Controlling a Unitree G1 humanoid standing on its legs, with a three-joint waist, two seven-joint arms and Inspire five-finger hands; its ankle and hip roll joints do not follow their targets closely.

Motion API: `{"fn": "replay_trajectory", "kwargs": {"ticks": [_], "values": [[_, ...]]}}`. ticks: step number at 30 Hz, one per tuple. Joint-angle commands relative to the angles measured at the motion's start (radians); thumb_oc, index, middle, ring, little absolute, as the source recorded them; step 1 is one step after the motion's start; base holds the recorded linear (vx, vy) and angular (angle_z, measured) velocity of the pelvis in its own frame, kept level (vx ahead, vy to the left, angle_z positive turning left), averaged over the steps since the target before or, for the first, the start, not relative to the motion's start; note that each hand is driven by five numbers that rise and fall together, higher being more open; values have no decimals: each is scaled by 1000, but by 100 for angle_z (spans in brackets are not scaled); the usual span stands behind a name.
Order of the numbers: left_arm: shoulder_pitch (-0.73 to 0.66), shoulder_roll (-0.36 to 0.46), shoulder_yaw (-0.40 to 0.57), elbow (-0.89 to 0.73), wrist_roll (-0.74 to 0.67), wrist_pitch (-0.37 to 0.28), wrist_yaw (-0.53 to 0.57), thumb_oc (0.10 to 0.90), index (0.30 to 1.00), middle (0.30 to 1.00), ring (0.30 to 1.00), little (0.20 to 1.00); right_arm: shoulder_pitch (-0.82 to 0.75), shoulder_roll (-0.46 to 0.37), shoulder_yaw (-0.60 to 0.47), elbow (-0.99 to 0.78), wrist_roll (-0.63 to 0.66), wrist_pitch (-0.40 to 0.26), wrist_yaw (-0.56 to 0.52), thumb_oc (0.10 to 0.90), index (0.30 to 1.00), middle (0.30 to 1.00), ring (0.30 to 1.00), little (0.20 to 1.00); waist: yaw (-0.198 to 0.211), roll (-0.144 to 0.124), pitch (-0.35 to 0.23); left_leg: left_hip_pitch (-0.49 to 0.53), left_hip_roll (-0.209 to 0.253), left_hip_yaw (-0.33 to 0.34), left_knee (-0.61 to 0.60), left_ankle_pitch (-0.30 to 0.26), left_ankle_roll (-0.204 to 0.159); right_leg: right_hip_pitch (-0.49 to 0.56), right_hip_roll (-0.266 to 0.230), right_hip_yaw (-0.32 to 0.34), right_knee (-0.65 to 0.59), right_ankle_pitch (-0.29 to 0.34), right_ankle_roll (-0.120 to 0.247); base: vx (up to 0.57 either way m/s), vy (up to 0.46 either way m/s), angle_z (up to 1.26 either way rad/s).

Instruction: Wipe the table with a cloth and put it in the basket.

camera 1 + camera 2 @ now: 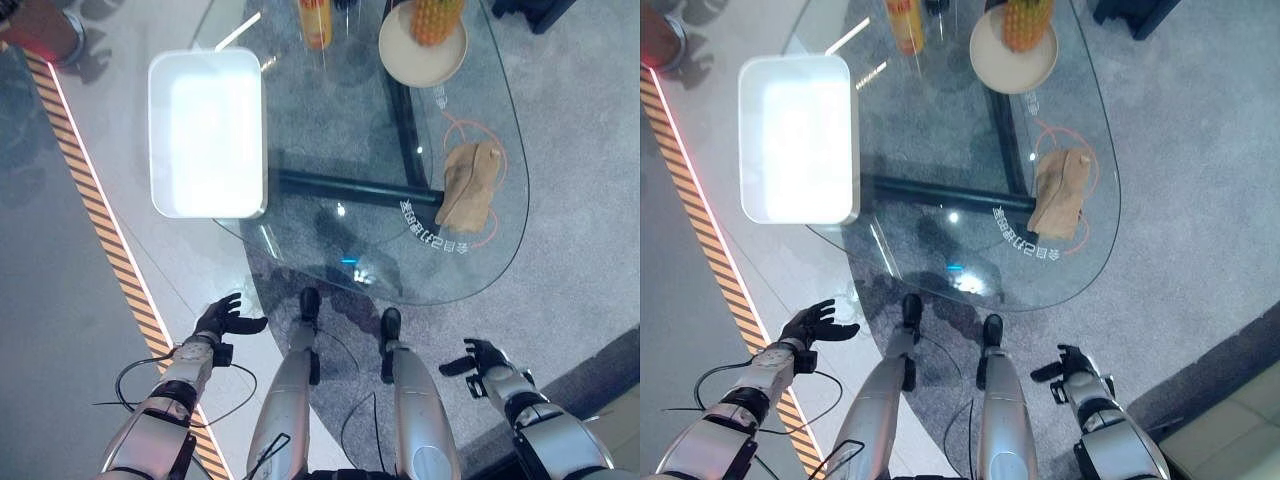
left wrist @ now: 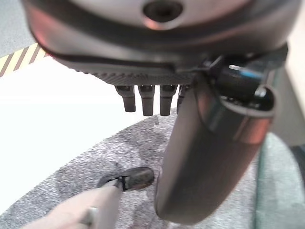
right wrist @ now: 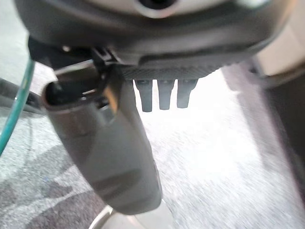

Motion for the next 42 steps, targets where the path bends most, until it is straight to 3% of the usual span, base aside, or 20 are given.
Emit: {"fn": "replay_trajectory", "kwargs": {"ticks": [1, 18, 25, 32, 35, 42], "values": [[39, 6, 16, 17, -37, -5, 39, 800, 900, 900, 900, 900, 73, -58, 24, -10, -14, 17, -38, 800, 900, 900, 900, 900, -11, 7, -6, -119, -36, 10, 249, -161, 47, -94, 55, -32, -65, 122, -29, 2, -26, -6], [40, 17, -4, 10, -60, -35, 32, 800, 900, 900, 900, 900, 53, -69, 28, -10, -7, -30, -70, 800, 900, 900, 900, 900, -18, 24, 7, -247, -39, 2, 333, -180, 46, -218, 83, -19, 30, 100, -48, 7, -23, -6], [44, 18, -7, 14, -70, -43, 29, 800, 900, 900, 900, 900, 42, -89, -21, 0, 103, -95, -167, 800, 900, 900, 900, 900, -20, 27, 7, -240, -41, 4, 327, -177, 43, -208, 83, -15, 17, 104, -47, 6, 7, 2], [48, 29, -16, 26, -73, -54, 25, 800, 900, 900, 900, 900, 6, -150, -127, -16, 209, -223, -300, 800, 900, 900, 900, 900, -16, 23, 7, -212, -38, 11, 317, -186, 41, -183, 79, -16, 8, 110, -35, 20, -7, 1], [34, 37, -24, 50, -78, -62, 15, 800, 900, 900, 900, 900, -34, -188, -179, -42, 329, -316, -365, 800, 900, 900, 900, 900, -11, 15, 7, -203, -40, 6, 304, -185, 44, -173, 75, -27, -7, 116, -36, 0, 0, 0], [37, 42, -31, 53, -89, -66, 18, 800, 900, 900, 900, 900, -117, -238, -205, -197, 349, -405, -520, 800, 900, 900, 900, 900, -12, 7, 7, -190, -40, 6, 287, -188, 46, -167, 78, -26, -21, 122, -34, 4, -1, 3]]}}
